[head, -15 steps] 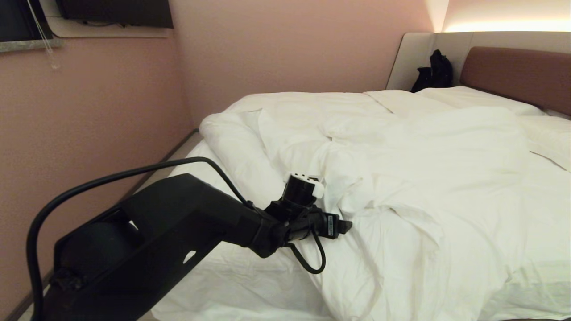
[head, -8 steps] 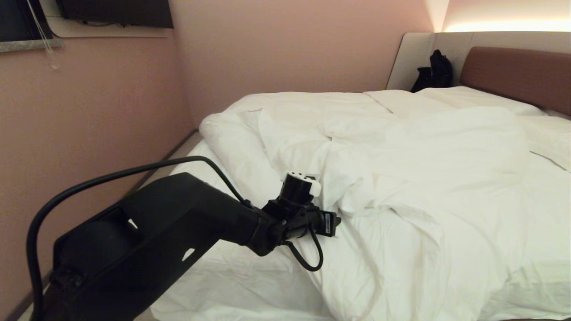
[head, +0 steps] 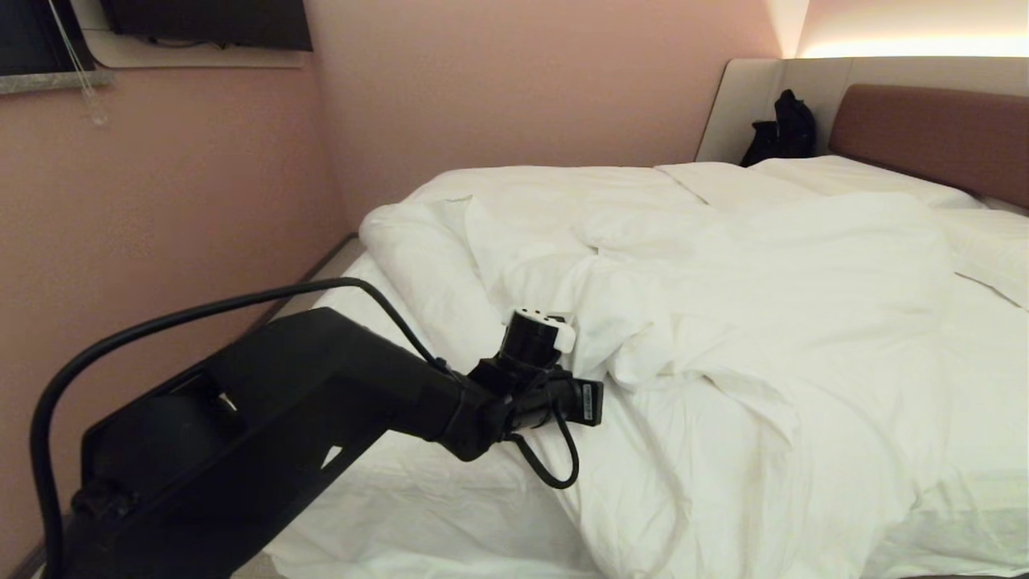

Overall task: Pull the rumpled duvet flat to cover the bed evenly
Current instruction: Flatten the corners of the folded blanket

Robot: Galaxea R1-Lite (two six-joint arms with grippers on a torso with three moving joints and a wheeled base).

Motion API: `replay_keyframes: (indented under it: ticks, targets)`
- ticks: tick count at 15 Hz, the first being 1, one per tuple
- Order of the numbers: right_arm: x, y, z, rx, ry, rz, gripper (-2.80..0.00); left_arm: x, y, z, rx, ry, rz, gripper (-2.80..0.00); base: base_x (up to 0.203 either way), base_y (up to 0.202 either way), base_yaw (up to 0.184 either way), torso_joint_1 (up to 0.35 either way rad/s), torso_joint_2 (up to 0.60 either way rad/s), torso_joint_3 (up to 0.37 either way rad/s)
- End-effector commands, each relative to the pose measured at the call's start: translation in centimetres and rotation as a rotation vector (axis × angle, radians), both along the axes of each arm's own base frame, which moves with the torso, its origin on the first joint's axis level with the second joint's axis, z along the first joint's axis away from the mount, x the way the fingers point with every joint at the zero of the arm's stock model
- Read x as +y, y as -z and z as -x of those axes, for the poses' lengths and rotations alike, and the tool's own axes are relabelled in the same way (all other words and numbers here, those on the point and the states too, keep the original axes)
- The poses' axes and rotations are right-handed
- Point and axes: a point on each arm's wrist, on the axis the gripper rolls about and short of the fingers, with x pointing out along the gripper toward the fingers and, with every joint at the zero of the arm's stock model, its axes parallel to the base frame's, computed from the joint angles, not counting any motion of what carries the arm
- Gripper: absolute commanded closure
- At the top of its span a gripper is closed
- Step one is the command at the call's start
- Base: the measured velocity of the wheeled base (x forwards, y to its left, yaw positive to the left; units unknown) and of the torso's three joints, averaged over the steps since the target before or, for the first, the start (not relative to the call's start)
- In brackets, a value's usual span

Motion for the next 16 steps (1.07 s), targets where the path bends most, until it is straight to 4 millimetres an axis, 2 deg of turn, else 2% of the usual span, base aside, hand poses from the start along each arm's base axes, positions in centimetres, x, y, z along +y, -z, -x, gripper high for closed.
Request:
replay_keyframes:
  ticks: [1, 3, 6, 16]
  targets:
    - [0.0, 0.0, 0.0, 0.001, 0.0, 0.0, 0.0, 0.5, -0.5, 0.2, -0.002, -0.007, 0.003, 0.0, 0.0, 0.0, 0.0, 0.0, 0.0, 0.0]
    - [0.0, 0.0, 0.0, 0.001, 0.0, 0.0, 0.0, 1.6, -1.1, 0.5, 0.001, -0.02, -0.002, 0.0, 0.0, 0.0, 0.0, 0.0, 0.0, 0.0]
    - [0.0, 0.0, 0.0, 0.001, 0.0, 0.0, 0.0, 4.5, -3.0, 1.0, -0.02, -0.062, 0.009, 0.0, 0.0, 0.0, 0.0, 0.0, 0.0, 0.0]
    - [0.0, 0.0, 0.0, 0.001, 0.0, 0.0, 0.0, 17.5, -11.8, 2.2, -0.166, -0.315, 0.068, 0.0, 0.0, 0.0, 0.0, 0.0, 0.0, 0.0]
